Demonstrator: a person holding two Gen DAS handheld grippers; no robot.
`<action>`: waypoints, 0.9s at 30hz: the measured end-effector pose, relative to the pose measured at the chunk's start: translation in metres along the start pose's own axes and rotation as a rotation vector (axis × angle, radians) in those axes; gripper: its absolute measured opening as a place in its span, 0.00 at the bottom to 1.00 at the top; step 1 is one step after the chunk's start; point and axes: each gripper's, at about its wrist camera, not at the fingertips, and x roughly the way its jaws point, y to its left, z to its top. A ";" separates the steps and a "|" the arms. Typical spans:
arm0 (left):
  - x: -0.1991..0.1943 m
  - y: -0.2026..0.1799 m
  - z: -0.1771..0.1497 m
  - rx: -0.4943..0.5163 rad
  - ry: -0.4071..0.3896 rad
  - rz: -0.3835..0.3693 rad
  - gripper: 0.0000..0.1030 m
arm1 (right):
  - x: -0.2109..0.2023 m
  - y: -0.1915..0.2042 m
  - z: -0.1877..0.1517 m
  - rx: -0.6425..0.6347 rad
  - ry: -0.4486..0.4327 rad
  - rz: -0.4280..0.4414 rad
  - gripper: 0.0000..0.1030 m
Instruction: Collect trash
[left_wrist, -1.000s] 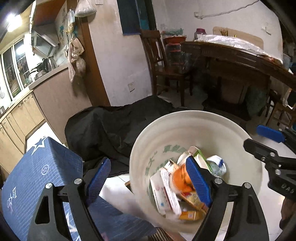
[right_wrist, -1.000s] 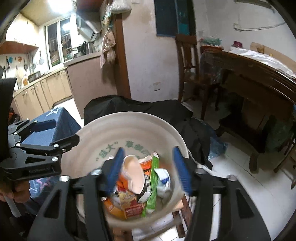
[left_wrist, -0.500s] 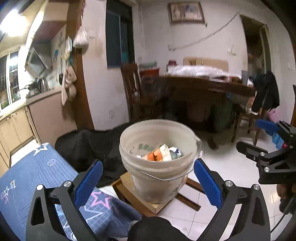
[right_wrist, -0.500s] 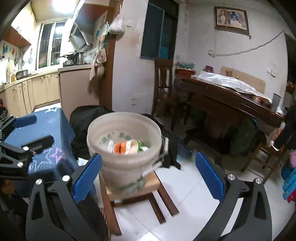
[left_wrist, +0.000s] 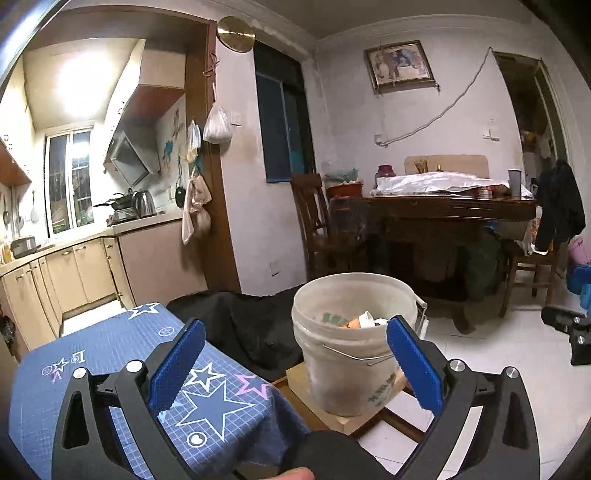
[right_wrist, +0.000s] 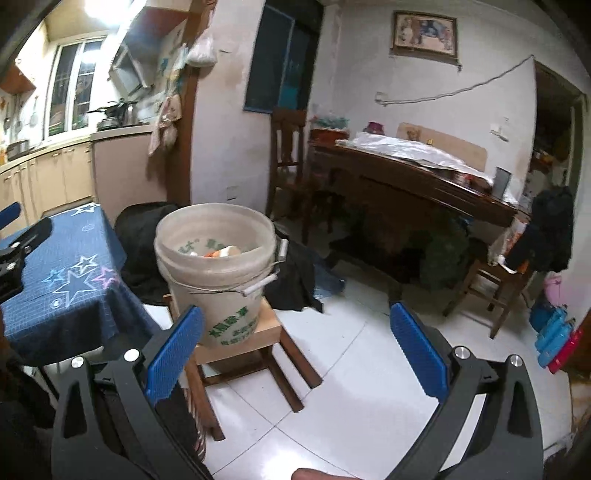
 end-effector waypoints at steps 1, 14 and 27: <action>0.000 0.002 -0.001 -0.008 -0.001 -0.005 0.96 | -0.001 0.000 -0.002 0.003 -0.002 -0.001 0.95; 0.025 0.001 -0.009 0.058 -0.015 -0.123 0.96 | 0.011 0.015 -0.009 -0.022 0.025 0.012 0.95; 0.045 -0.027 -0.030 0.115 0.038 -0.181 0.96 | 0.022 0.011 -0.012 -0.002 0.055 0.014 0.95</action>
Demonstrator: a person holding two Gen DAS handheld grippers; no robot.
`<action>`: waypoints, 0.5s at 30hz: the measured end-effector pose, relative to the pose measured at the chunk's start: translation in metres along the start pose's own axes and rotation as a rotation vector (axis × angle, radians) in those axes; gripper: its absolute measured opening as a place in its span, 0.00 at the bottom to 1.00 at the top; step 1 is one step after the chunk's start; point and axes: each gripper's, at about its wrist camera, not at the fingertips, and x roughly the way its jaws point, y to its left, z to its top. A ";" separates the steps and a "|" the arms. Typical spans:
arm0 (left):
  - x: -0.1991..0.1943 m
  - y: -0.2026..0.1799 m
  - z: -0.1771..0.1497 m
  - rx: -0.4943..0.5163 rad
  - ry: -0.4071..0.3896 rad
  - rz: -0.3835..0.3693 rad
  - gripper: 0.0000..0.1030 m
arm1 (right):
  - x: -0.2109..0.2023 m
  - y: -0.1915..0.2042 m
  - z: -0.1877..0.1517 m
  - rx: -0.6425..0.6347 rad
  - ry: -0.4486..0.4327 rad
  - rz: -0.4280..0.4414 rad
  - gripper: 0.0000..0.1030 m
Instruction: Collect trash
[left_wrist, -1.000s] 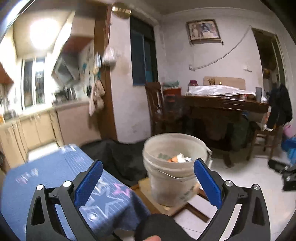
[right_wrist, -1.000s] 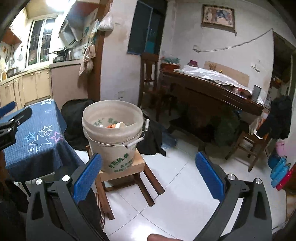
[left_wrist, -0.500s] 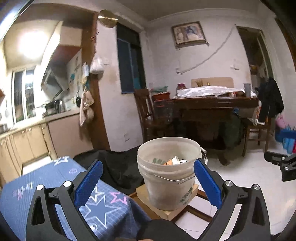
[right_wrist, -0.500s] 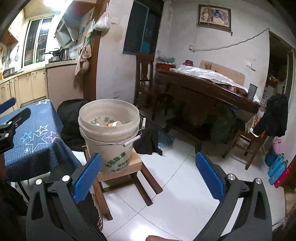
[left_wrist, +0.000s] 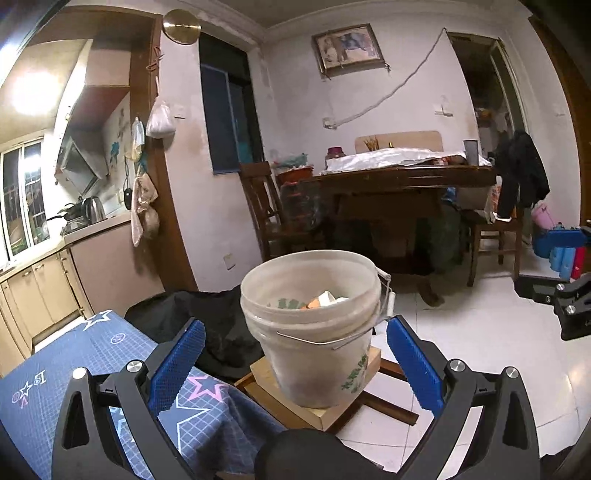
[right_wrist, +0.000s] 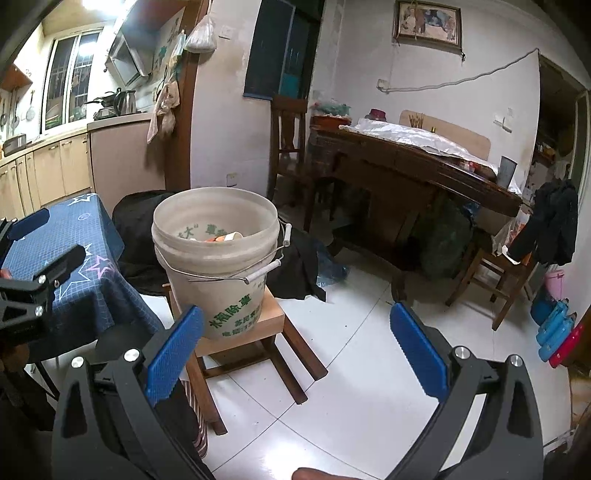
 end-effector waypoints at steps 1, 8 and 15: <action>0.000 -0.002 -0.001 0.003 0.001 -0.003 0.96 | 0.001 0.000 0.000 0.001 0.001 0.001 0.95; -0.001 -0.004 -0.003 -0.002 0.000 -0.010 0.96 | 0.002 0.000 0.000 -0.005 -0.003 -0.006 0.95; -0.004 0.002 -0.002 -0.031 0.000 -0.006 0.96 | 0.005 0.003 0.005 -0.017 -0.014 -0.005 0.95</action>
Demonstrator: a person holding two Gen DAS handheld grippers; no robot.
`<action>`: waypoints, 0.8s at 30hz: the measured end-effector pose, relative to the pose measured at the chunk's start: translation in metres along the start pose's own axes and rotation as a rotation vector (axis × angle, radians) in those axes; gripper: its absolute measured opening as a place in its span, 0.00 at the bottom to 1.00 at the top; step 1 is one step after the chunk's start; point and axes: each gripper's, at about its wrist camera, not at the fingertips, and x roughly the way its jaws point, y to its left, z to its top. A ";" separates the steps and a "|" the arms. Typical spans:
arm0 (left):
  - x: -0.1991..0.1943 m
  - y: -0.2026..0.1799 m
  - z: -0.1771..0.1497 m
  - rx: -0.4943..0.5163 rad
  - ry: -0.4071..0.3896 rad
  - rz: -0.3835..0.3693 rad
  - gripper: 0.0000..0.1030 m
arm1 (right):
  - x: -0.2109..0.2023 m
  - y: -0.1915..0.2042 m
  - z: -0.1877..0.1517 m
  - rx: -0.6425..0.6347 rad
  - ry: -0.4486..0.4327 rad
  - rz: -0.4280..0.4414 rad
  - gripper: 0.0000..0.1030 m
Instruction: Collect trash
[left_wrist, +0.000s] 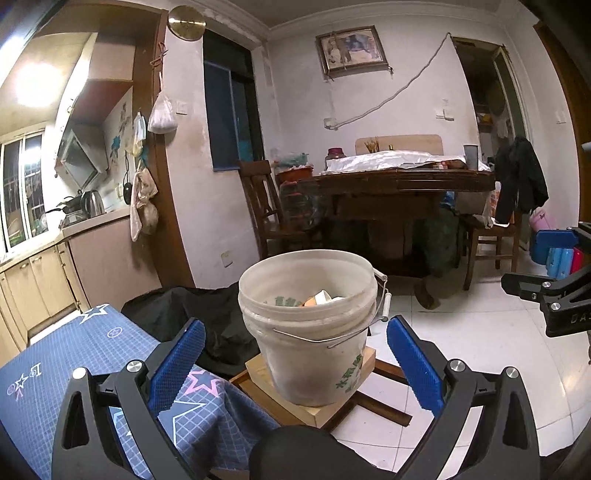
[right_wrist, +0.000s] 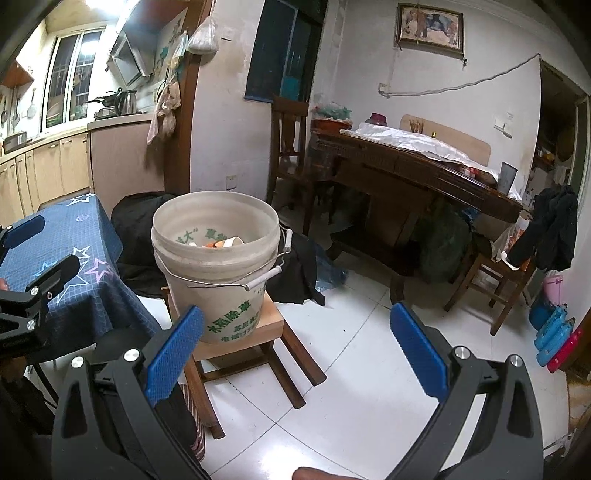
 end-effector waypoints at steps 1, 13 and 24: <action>0.000 0.001 0.000 -0.001 0.000 0.003 0.96 | 0.000 0.000 0.001 -0.001 0.000 0.001 0.95; 0.000 0.004 0.001 -0.012 0.009 0.019 0.96 | 0.007 -0.002 0.001 -0.006 0.010 -0.005 0.95; 0.005 0.003 -0.001 -0.025 0.033 -0.012 0.96 | 0.014 -0.006 -0.002 0.017 0.035 0.086 0.95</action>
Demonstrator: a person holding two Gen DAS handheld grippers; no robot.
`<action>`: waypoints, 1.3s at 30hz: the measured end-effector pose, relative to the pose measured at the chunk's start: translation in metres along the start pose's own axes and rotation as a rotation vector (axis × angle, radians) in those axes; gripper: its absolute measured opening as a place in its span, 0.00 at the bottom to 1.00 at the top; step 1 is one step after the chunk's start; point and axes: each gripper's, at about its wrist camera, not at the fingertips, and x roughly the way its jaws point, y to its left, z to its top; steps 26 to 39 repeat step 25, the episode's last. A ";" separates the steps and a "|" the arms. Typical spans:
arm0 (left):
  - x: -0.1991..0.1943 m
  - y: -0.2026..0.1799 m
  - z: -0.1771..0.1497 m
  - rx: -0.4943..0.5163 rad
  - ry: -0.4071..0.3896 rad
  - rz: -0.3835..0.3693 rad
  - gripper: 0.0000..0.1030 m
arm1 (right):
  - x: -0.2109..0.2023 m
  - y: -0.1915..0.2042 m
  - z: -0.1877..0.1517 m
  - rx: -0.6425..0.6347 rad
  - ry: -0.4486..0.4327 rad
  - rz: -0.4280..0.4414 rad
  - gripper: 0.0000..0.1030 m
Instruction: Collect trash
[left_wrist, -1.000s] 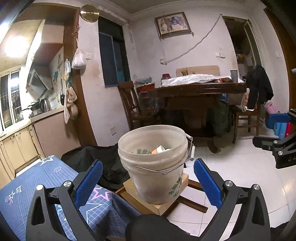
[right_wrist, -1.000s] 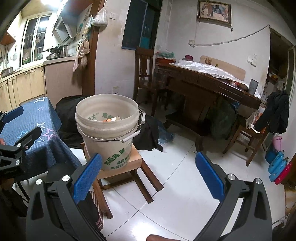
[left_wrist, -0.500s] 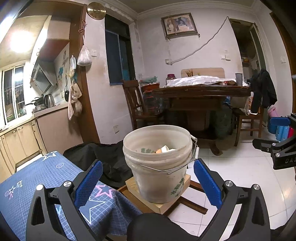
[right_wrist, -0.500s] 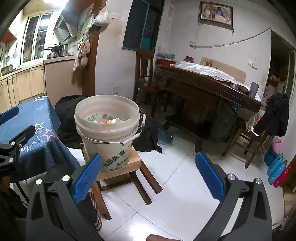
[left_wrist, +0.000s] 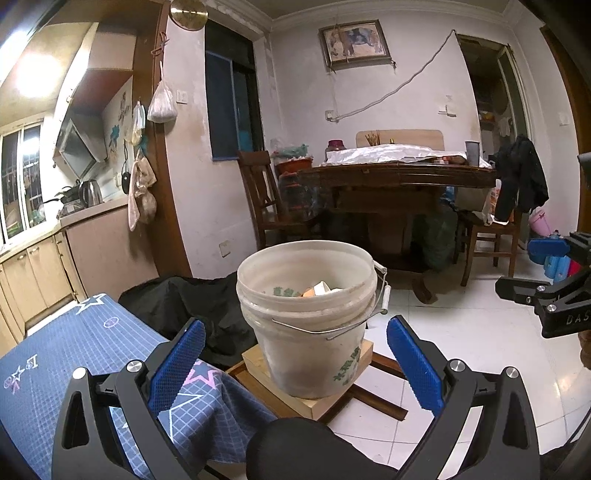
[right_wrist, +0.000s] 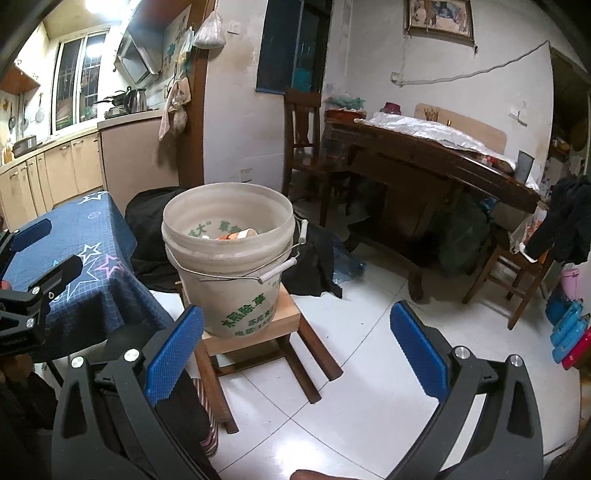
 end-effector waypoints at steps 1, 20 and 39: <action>0.000 0.000 0.000 -0.003 -0.004 0.002 0.96 | 0.001 0.000 0.000 0.001 0.002 0.008 0.95; 0.003 -0.008 -0.004 0.037 0.006 0.083 0.96 | 0.001 -0.001 -0.001 0.013 0.001 0.054 0.95; -0.001 -0.014 -0.002 0.055 -0.007 0.064 0.96 | 0.001 -0.001 0.000 0.015 0.004 0.059 0.95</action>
